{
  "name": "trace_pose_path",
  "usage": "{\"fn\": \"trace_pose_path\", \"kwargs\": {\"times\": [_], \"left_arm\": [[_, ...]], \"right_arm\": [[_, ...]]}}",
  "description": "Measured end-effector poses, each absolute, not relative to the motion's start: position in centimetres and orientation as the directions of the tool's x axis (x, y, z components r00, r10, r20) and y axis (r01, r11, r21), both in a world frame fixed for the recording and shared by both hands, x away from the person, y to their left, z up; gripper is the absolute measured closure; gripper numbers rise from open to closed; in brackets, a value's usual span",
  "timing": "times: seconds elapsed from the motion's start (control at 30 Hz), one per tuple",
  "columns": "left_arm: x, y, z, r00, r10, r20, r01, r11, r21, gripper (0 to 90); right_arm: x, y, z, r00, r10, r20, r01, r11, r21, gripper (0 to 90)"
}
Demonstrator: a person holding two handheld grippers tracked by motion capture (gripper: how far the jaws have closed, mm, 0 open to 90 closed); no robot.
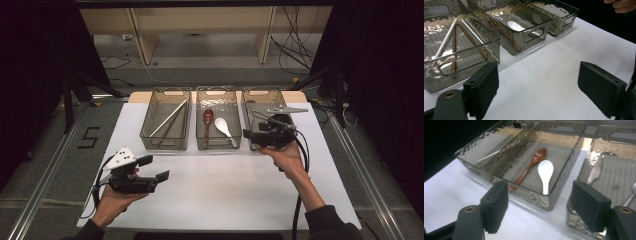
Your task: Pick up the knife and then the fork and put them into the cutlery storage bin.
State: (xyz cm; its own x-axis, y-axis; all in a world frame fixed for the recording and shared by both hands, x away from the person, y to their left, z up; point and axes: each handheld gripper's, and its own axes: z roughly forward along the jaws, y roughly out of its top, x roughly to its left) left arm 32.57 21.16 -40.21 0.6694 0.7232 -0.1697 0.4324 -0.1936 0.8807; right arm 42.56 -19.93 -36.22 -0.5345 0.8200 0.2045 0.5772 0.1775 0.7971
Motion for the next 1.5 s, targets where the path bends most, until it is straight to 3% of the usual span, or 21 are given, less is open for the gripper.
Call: {"fn": "trace_pose_path", "kwargs": {"times": [1.5], "left_arm": [[32.4, 21.0, -40.3, 0.688, 0.703, -0.179, 0.439, -0.208, 0.874, 16.4]], "right_arm": [[33.6, -20.9, -39.8, -0.624, 0.769, 0.140, 0.451, 0.208, 0.868, 24.1]]}}
